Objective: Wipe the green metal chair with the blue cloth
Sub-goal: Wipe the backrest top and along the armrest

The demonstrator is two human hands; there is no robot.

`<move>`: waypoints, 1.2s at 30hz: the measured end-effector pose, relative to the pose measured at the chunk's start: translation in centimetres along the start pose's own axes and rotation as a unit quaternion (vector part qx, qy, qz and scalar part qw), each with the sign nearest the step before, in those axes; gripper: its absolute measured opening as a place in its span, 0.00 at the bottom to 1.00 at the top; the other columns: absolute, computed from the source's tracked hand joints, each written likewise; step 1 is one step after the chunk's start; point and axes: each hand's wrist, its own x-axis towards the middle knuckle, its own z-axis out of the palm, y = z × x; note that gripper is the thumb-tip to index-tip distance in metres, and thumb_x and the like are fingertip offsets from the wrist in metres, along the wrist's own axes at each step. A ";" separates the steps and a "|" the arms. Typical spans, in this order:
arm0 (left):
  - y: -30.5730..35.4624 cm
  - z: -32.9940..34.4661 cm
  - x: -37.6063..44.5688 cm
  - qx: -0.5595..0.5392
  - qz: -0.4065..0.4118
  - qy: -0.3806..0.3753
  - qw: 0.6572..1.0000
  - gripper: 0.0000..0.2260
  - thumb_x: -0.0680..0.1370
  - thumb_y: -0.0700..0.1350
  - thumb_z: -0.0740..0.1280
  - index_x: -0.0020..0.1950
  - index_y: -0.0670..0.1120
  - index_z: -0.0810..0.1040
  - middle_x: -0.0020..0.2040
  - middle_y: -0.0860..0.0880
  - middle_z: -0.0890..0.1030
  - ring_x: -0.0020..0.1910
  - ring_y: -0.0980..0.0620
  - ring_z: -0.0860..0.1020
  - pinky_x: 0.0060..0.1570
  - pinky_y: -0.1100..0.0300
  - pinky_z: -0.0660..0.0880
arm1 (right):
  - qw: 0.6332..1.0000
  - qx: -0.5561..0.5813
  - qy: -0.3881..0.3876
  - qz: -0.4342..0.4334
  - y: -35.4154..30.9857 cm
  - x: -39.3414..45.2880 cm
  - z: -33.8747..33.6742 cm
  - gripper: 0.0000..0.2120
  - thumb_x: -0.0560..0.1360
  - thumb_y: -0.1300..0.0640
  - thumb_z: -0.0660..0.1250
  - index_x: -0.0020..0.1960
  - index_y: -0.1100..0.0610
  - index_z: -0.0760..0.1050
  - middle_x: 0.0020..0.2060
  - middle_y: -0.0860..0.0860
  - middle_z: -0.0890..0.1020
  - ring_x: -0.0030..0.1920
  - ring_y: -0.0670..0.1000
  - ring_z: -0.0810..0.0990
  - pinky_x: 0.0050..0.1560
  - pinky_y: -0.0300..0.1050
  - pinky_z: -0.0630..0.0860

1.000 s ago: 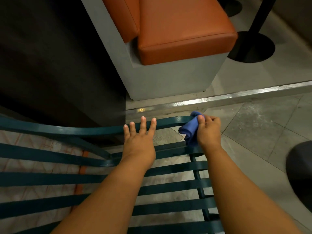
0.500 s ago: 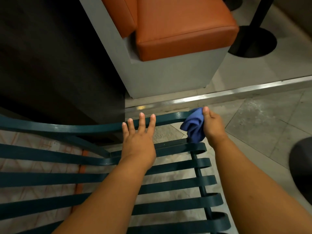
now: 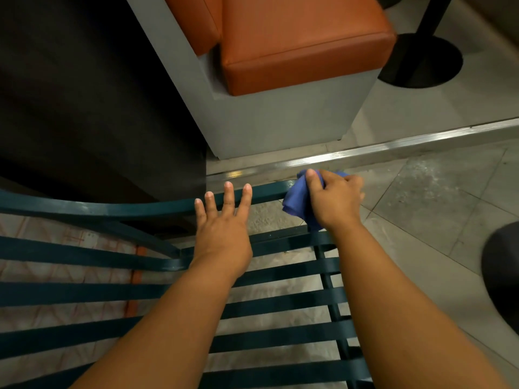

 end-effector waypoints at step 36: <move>0.8 0.0 -0.2 0.013 -0.025 -0.020 0.999 0.47 0.75 0.38 0.64 0.72 0.55 0.26 0.75 0.45 0.30 0.74 0.37 0.37 0.72 0.41 0.37 | 0.988 -0.127 -0.029 -0.087 -3.7 -1.6 1.9 0.21 0.81 0.41 0.51 0.59 0.53 0.75 0.57 0.55 0.79 0.63 0.57 0.73 0.70 0.62 0.62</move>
